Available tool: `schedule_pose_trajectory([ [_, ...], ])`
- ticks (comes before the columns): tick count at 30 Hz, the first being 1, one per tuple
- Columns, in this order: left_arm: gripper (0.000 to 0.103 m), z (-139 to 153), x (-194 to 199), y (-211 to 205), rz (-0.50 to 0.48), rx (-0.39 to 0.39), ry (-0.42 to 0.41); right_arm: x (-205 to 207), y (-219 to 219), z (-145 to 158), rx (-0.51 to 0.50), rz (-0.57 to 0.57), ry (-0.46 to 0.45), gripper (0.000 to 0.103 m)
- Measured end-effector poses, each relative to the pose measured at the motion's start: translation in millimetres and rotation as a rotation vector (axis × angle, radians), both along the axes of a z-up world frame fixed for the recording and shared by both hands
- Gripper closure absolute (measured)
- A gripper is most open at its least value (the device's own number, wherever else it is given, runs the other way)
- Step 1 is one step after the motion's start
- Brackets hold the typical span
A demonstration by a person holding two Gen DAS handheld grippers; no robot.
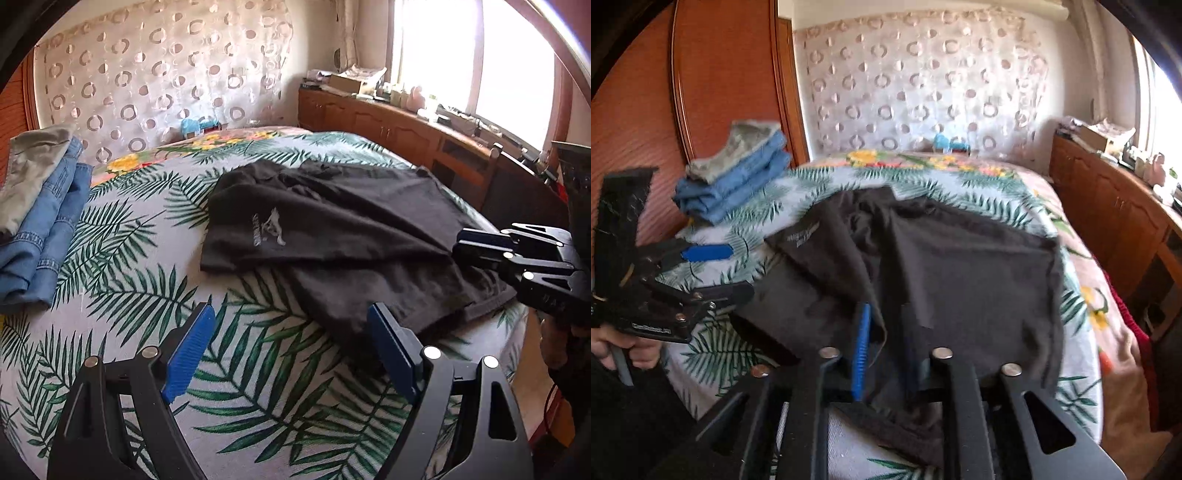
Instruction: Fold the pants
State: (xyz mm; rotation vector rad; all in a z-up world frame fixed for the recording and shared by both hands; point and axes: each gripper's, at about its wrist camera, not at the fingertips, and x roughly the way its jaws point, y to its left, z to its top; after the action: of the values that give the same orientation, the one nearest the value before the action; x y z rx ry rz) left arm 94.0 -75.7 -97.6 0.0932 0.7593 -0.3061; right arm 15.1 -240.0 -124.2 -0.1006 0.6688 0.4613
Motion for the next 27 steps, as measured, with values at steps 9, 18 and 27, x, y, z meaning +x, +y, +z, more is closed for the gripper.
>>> schedule_pose_trajectory([
  [9, 0.018, -12, 2, 2, 0.007, 0.008, 0.036, 19, 2, -4, -0.044, -0.010, 0.068, 0.080],
  [18, 0.018, -14, 3, 2, 0.007, 0.004, 0.043, 39, 23, -4, -0.038, 0.039, 0.084, 0.096],
  [27, 0.017, 2, -4, 2, 0.003, -0.028, -0.002, 14, 11, 23, -0.008, 0.030, -0.058, 0.102],
])
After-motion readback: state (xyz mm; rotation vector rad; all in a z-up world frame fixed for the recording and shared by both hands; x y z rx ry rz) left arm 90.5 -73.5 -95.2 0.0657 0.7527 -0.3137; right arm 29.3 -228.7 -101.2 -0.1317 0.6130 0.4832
